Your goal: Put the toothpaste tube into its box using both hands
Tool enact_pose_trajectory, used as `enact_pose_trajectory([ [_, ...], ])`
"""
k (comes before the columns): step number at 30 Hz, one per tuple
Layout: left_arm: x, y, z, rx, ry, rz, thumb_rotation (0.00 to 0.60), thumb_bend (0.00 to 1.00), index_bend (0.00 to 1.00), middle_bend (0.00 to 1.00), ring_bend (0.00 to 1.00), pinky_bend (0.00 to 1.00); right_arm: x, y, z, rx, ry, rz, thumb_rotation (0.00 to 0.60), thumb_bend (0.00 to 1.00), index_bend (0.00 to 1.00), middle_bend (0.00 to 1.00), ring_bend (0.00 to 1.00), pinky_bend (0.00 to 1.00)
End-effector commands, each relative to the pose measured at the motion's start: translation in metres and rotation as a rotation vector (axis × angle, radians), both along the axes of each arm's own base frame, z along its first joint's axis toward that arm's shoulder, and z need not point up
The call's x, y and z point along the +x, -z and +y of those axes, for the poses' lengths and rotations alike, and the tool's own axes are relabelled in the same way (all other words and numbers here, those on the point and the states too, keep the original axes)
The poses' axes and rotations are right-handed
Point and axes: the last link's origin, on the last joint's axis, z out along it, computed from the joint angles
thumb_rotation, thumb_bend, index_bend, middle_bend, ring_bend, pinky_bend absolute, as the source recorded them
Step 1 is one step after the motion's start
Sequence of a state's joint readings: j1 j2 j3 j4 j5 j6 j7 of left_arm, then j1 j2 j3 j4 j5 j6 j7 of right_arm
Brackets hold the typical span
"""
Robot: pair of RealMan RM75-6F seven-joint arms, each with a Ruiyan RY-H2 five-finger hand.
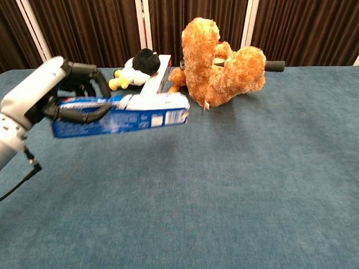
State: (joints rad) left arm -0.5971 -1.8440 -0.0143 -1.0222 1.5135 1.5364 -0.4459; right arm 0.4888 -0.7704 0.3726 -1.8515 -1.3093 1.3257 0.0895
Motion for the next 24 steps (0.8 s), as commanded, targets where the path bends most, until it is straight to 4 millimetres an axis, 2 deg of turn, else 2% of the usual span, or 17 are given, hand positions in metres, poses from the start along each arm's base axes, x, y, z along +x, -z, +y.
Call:
enact_pose_trajectory([
  [1, -0.015, 0.004, -0.006, -0.021, -0.012, 0.055, 0.600, 0.68, 0.58, 0.67, 0.62, 0.70, 0.008, -0.002, -0.001, 0.003, -0.012, -0.010, 0.600, 0.44, 0.00, 0.21, 0.08, 0.14],
  [5, -0.032, 0.010, -0.009, -0.036, -0.034, 0.114, 0.600, 0.67, 0.57, 0.66, 0.61, 0.69, 0.010, 0.001, 0.000, 0.009, -0.012, -0.023, 0.600, 0.44, 0.00, 0.21, 0.08, 0.14],
  [7, -0.040, 0.012, -0.010, -0.044, -0.047, 0.138, 0.600, 0.64, 0.55, 0.63, 0.59, 0.68, 0.010, 0.003, 0.001, 0.016, -0.010, -0.026, 0.600, 0.44, 0.00, 0.21, 0.08, 0.14],
  [8, -0.043, 0.013, -0.011, -0.049, -0.051, 0.149, 0.600, 0.58, 0.53, 0.60, 0.56, 0.65, 0.010, 0.005, 0.002, 0.021, -0.010, -0.024, 0.600, 0.44, 0.00, 0.21, 0.08, 0.14],
  [10, -0.051, 0.015, -0.013, -0.065, -0.054, 0.183, 0.600, 0.43, 0.46, 0.51, 0.47, 0.55, 0.011, 0.005, 0.004, 0.021, -0.013, -0.021, 0.600, 0.44, 0.00, 0.21, 0.08, 0.14],
  [12, -0.057, 0.015, -0.016, -0.078, -0.042, 0.234, 0.600, 0.26, 0.36, 0.38, 0.31, 0.34, 0.013, 0.005, 0.005, 0.019, -0.017, -0.021, 0.600, 0.44, 0.00, 0.21, 0.08, 0.14],
  [15, -0.062, 0.010, -0.018, -0.093, -0.044, 0.266, 0.600, 0.14, 0.23, 0.23, 0.15, 0.16, 0.014, 0.006, 0.006, 0.022, -0.015, -0.025, 0.600, 0.44, 0.00, 0.21, 0.08, 0.14],
  [18, -0.063, 0.003, -0.017, -0.098, -0.037, 0.284, 0.600, 0.09, 0.14, 0.14, 0.09, 0.09, 0.013, 0.007, 0.006, 0.028, -0.008, -0.026, 0.600, 0.44, 0.00, 0.21, 0.08, 0.14],
  [20, -0.062, -0.010, -0.017, -0.099, -0.027, 0.300, 0.600, 0.09, 0.10, 0.10, 0.07, 0.06, 0.011, 0.010, 0.009, 0.039, 0.001, -0.032, 0.600, 0.44, 0.00, 0.21, 0.08, 0.14],
  [24, -0.054, -0.038, -0.020, -0.109, -0.027, 0.296, 0.600, 0.09, 0.06, 0.08, 0.07, 0.05, 0.005, 0.020, 0.016, 0.062, 0.014, -0.022, 0.600, 0.44, 0.00, 0.21, 0.08, 0.13],
])
